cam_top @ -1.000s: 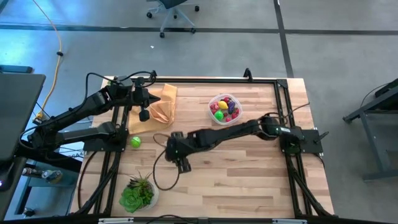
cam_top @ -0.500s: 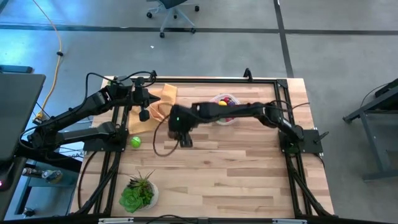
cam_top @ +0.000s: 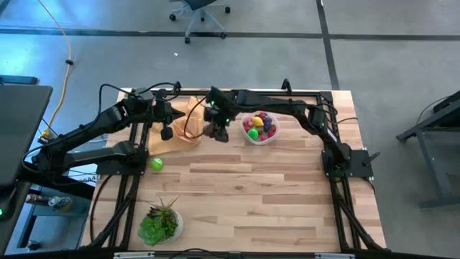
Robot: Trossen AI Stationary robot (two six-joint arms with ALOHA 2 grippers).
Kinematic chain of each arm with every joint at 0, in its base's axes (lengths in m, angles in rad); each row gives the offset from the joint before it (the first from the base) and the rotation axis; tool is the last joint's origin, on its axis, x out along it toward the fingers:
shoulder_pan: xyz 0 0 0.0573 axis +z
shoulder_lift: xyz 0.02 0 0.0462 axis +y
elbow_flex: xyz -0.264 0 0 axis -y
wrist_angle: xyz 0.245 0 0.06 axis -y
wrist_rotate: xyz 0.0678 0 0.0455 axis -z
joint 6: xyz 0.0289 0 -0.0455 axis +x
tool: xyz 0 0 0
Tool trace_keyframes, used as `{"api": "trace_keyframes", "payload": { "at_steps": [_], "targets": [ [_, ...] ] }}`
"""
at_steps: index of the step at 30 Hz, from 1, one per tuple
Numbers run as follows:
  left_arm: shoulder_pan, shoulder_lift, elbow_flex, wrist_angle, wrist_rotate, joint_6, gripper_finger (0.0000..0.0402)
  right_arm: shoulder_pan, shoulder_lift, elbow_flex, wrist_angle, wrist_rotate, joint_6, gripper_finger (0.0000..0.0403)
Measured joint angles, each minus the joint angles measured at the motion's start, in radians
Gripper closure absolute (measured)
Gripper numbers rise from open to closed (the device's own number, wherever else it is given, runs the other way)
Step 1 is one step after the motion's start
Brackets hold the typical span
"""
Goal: Pick and placing Produce into tupperware
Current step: Put the brown kiwi into the transparent container
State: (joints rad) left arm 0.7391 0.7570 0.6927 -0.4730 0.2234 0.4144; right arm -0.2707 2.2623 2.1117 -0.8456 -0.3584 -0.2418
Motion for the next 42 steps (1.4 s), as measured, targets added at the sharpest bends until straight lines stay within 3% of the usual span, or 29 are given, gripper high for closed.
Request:
{"api": "trace_keyframes", "payload": {
  "at_steps": [10,20,35,38,42],
  "targets": [
    [0.000,0.000,0.000,0.000,0.000,0.000,0.0399,-0.104,-0.039,0.000,-0.051,-0.009,-0.026,0.0176],
    [0.000,0.000,0.000,0.000,0.000,0.000,0.0399,-0.165,-0.080,0.000,-0.241,0.013,0.009,0.0176],
    [0.000,0.000,0.000,0.000,0.000,0.000,0.0399,-0.183,-0.220,0.000,-0.403,0.197,0.101,0.0176],
    [0.000,0.000,0.000,0.000,0.000,0.000,0.0399,-0.188,-0.247,-0.075,-0.350,0.195,0.129,0.0176],
    [0.000,0.000,0.000,0.000,0.000,0.000,0.0399,-0.201,-0.358,-0.347,-0.093,0.156,0.153,0.0176]
  ]
}}
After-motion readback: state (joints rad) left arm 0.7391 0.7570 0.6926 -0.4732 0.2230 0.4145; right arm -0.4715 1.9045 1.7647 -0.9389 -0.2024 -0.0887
